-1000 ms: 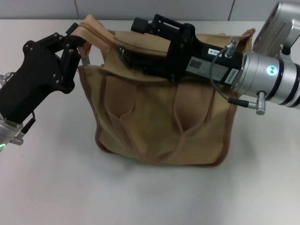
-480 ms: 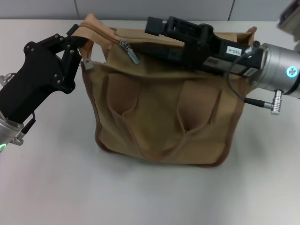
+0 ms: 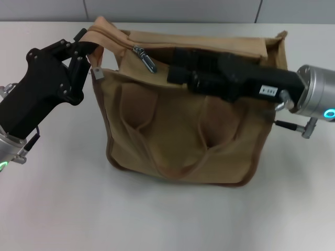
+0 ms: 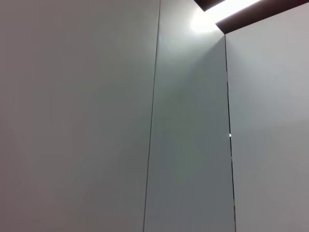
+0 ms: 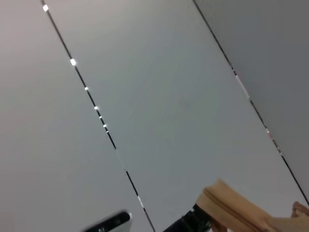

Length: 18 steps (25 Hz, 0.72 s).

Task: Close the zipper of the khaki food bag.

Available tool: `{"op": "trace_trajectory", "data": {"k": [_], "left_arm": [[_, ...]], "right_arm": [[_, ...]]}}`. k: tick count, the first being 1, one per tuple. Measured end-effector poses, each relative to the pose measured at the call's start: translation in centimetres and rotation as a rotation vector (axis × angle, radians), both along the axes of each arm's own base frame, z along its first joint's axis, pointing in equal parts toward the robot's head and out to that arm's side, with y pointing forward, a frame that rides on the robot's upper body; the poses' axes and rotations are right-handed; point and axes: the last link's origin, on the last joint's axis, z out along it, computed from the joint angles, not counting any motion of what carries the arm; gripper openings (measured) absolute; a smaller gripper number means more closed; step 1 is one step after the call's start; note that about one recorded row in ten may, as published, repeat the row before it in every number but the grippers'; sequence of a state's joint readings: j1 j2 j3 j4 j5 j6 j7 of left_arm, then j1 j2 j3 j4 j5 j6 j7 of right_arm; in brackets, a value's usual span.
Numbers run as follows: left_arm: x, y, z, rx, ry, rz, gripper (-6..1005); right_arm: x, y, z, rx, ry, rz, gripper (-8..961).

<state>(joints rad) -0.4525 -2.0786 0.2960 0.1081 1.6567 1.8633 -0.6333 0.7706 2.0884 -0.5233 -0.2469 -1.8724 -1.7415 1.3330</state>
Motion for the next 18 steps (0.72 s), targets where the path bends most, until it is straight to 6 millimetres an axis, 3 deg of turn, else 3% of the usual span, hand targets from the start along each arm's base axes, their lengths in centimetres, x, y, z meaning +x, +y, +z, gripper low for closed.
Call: {"op": "trace_trajectory", "data": {"k": [10,18], "left_arm": [[0.2,0.1,-0.1,-0.003,-0.005,-0.004,23],[0.5,0.3,-0.2,-0.008,-0.009,-0.016,23]], "right_arm": [[0.0,0.2,-0.7,0.014,0.006,-0.033,760],[-0.8,0.6,-1.7,-0.074,-0.028,-0.069,761]]}}
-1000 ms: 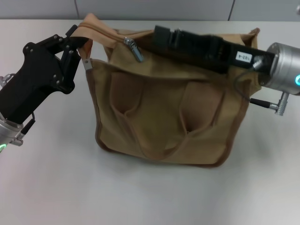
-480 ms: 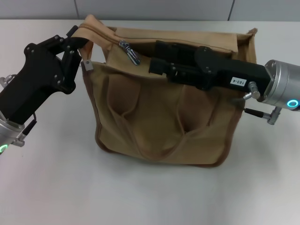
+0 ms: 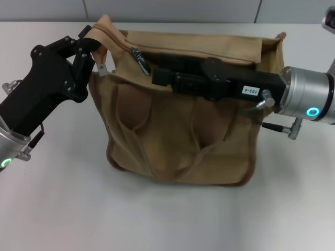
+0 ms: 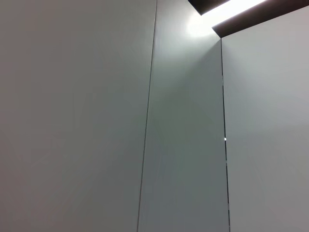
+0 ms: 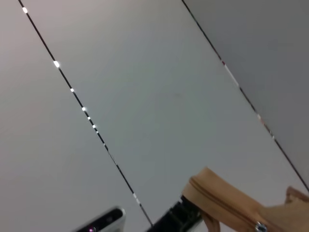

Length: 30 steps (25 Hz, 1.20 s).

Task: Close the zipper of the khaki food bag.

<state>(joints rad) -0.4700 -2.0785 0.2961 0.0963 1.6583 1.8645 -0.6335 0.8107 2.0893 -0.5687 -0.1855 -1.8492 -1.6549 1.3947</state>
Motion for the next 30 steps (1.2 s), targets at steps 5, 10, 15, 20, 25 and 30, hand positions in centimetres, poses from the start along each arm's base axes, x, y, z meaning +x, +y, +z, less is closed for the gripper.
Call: {"op": "trace_trajectory", "data": {"k": [5,10,15,20,25,30], "left_arm": [[0.2,0.1,0.0,-0.003,-0.005,-0.009,23],[0.4,0.2,-0.1,-0.004,-0.004,-0.014,23],[0.4,0.2,-0.1,-0.003,-0.004,-0.015,24],[0.5,0.2,-0.1,-0.004,-0.006,-0.018,24],[0.6,0.2,-0.1,-0.005,-0.012,-0.026,24],[0.7,0.2,-0.1,-0.005,-0.020,-0.031,26]], "right_arm": [[0.0,0.5,-0.7,-0.021,-0.052,-0.024,758],[-0.4,1.1,-1.2,-0.024,-0.088,-0.031,755],[-1.7,0.8,-1.5,-0.062,-0.072,0.022,752],[-2.2,0.9,-1.6,-0.065,-0.071,0.032,749],[-1.9,1.5,-1.7,-0.070,-0.090,-0.027,746],[-1.3,1.2,-1.7,-0.077,-0.087,-0.046,743]]}}
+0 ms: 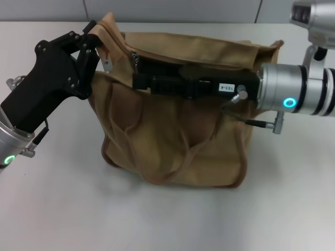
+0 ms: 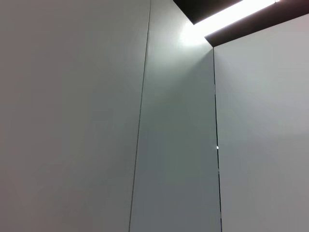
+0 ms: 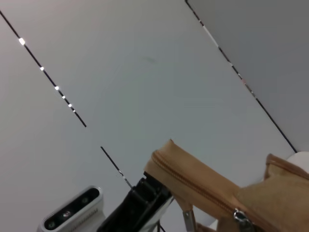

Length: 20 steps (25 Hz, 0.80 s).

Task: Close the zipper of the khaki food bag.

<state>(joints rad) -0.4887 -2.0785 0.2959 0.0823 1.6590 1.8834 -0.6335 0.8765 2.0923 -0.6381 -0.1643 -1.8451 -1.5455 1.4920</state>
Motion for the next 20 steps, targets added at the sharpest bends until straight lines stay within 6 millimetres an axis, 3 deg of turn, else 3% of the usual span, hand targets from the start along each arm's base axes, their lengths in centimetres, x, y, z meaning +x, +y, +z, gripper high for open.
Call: {"op": "trace_trajectory", "data": {"k": [4,9,20], "left_arm": [[0.1,0.2,0.1,0.007,-0.005,-0.004,29],[0.4,0.3,0.1,0.005,-0.007,-0.012,32],[0.9,0.6,-0.1,-0.010,-0.009,-0.029,40]], "right_arm": [[0.7,-0.9,0.7,-0.006,0.045,0.010,740],[1.1,-0.7,1.4,0.044,0.064,0.004,737],[-0.1,0.3,0.6,0.072,0.032,0.025,730]]}}
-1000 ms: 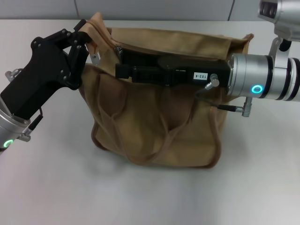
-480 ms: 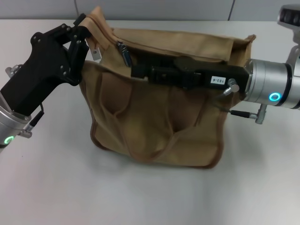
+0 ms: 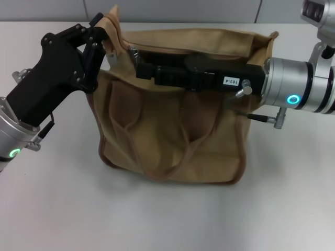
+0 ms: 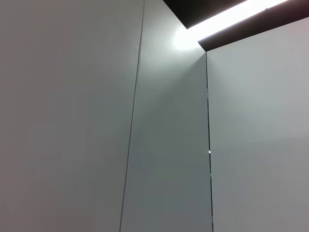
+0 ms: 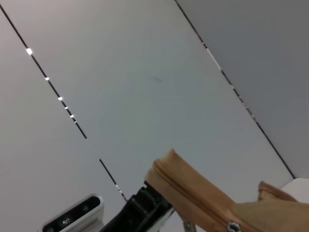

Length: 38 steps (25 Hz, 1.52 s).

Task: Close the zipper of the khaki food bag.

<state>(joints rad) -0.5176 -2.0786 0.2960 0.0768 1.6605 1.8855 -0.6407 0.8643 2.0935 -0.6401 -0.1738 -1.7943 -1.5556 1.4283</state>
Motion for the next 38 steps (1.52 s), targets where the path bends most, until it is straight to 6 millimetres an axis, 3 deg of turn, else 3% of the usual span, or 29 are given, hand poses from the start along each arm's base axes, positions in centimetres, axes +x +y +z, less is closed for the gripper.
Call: {"op": "trace_trajectory", "data": {"k": [19,36,38], "left_arm": [[0.2,0.1,-0.4,-0.012,-0.001,0.004,53],[0.2,0.0,-0.5,-0.014,-0.004,0.008,65],[0.2,0.0,-0.5,-0.014,-0.004,0.008,66]], "right_arm": [[-0.8,-0.4,-1.1,-0.058,-0.028,0.021,718],[-1.2,0.2,-1.0,-0.032,-0.015,0.010,707],[-1.1,0.3,-1.0,-0.027,-0.021,0.005,643]]}}
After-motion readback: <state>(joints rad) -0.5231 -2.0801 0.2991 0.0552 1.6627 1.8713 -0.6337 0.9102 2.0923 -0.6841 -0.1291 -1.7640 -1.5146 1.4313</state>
